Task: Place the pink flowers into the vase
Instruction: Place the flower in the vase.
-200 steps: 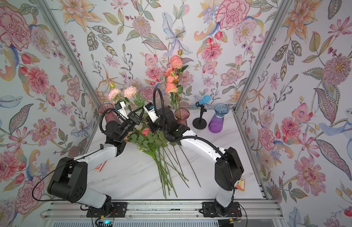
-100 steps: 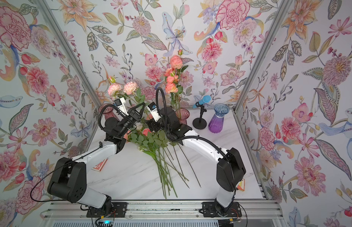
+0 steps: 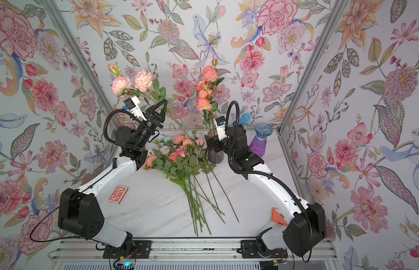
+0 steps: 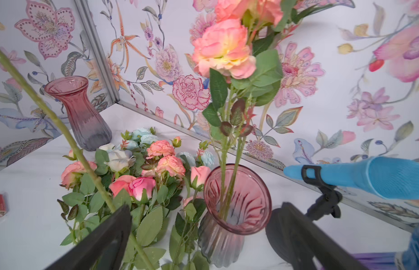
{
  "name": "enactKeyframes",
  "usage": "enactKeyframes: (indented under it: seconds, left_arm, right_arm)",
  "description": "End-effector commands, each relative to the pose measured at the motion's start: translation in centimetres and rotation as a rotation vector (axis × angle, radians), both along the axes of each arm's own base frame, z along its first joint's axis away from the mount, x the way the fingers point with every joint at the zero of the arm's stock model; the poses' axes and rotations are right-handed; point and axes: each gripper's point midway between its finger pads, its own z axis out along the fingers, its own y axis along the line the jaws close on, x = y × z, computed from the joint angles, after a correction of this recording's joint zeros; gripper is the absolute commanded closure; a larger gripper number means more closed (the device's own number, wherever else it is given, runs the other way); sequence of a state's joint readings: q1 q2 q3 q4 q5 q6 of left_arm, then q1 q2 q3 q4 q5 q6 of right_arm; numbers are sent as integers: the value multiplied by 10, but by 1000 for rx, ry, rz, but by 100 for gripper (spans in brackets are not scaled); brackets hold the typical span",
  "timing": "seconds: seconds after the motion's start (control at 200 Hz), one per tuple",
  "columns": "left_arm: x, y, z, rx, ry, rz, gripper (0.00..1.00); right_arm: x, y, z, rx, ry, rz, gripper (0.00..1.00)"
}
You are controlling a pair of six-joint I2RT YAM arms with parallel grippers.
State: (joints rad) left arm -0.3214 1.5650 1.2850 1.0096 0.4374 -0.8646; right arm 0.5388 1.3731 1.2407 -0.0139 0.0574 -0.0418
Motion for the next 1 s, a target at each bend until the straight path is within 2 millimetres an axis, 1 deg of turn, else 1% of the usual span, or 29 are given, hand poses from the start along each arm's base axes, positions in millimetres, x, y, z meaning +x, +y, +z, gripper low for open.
enactKeyframes:
  seconds: [0.0, 0.1, 0.19, 0.365, 0.53, 0.721, 0.786, 0.906, 0.996]
  left_arm:
    - [5, -3, 30, 18, -98, 46, 100]
    - [12, -5, 55, 25, -149, 70, 100]
    - [18, -8, 76, 25, -189, 83, 100]
    - [29, -11, 98, 13, -231, 92, 100]
    - [28, -13, 112, 2, -248, 81, 100]
    - [27, -14, 118, -2, -225, 56, 100]
    - [28, -18, 117, -11, -221, 34, 100]
    - [38, -31, 104, -31, -193, -17, 100]
    - [46, -44, 89, -25, -167, -38, 100]
  right_arm:
    - [-4, -17, -2, 28, 23, -43, 0]
    - [-2, -32, -6, 43, 40, -77, 0]
    - [-1, -39, -8, 54, 51, -92, 1]
    - [1, -47, -11, 70, 63, -109, 1]
    - [5, -55, -16, 75, 77, -126, 1]
    - [14, -64, -24, 94, 104, -149, 1]
    - [18, -65, -27, 98, 114, -153, 1]
    - [20, -64, -30, 112, 123, -153, 1]
    - [19, -65, -29, 117, 122, -153, 1]
